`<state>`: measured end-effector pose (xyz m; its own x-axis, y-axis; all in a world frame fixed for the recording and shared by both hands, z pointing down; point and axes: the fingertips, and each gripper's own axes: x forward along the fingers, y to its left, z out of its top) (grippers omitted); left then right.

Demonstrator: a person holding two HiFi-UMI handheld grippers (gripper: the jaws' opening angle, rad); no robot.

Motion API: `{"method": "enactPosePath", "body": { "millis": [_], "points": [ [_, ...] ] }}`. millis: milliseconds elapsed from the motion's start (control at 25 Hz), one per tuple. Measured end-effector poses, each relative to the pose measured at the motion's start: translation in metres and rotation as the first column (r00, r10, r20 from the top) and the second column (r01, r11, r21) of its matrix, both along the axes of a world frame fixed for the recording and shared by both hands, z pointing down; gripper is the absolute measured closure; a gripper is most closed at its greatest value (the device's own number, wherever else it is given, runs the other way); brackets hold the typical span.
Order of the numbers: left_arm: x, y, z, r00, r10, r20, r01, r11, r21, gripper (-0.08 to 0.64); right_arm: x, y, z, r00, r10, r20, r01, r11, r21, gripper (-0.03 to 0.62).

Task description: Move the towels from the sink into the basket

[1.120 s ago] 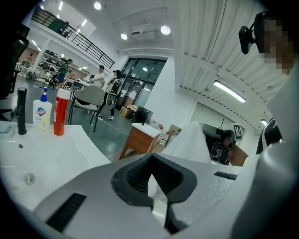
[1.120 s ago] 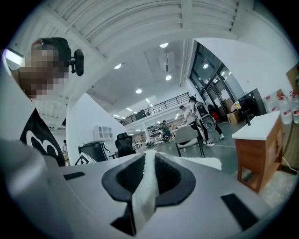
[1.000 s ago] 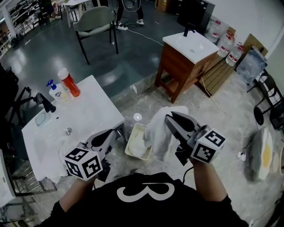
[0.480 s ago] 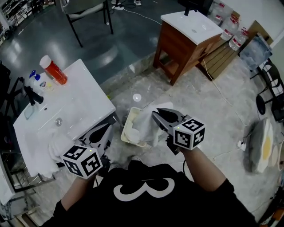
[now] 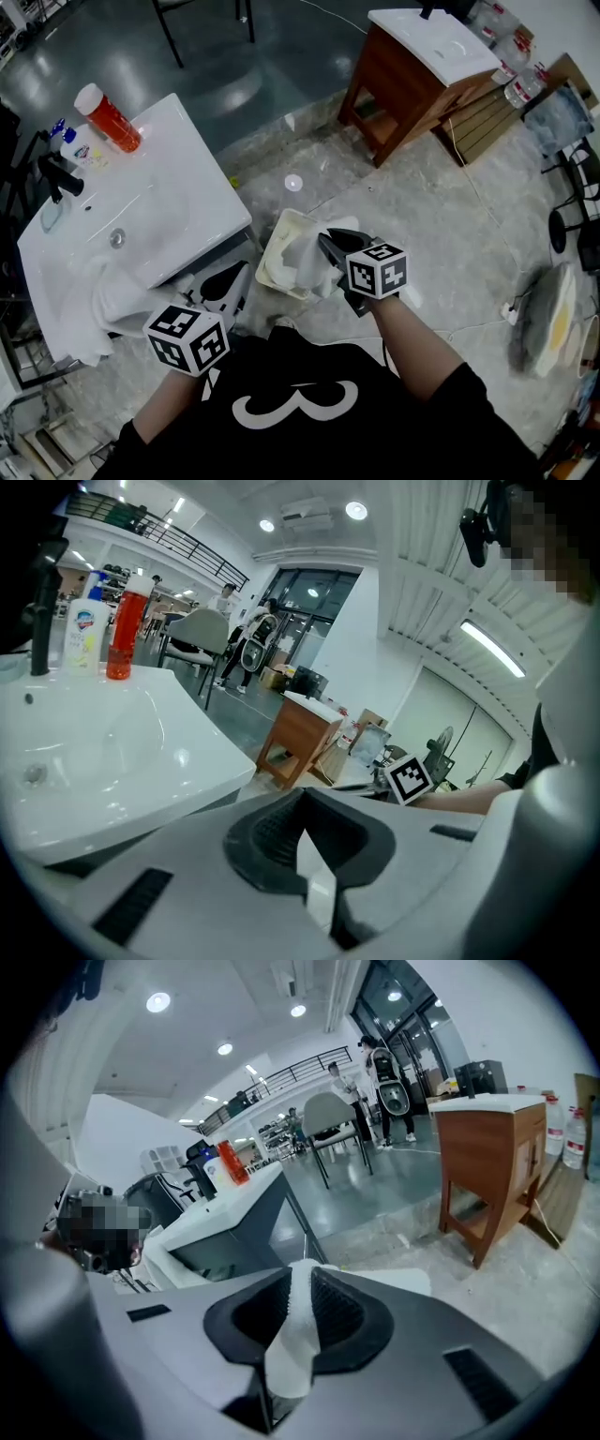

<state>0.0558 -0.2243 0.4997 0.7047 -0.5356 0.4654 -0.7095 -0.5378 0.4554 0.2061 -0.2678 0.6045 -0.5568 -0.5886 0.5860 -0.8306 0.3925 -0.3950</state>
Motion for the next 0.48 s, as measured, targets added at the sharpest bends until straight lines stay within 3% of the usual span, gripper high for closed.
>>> {"method": "enactPosePath", "body": {
  "millis": [480],
  "points": [
    [-0.022, -0.005, 0.053, 0.998, -0.044, 0.044, 0.048, 0.995, -0.090, 0.555, -0.009, -0.022, 0.126, 0.999, 0.039, -0.038, -0.047, 0.968, -0.246, 0.528]
  ]
}}
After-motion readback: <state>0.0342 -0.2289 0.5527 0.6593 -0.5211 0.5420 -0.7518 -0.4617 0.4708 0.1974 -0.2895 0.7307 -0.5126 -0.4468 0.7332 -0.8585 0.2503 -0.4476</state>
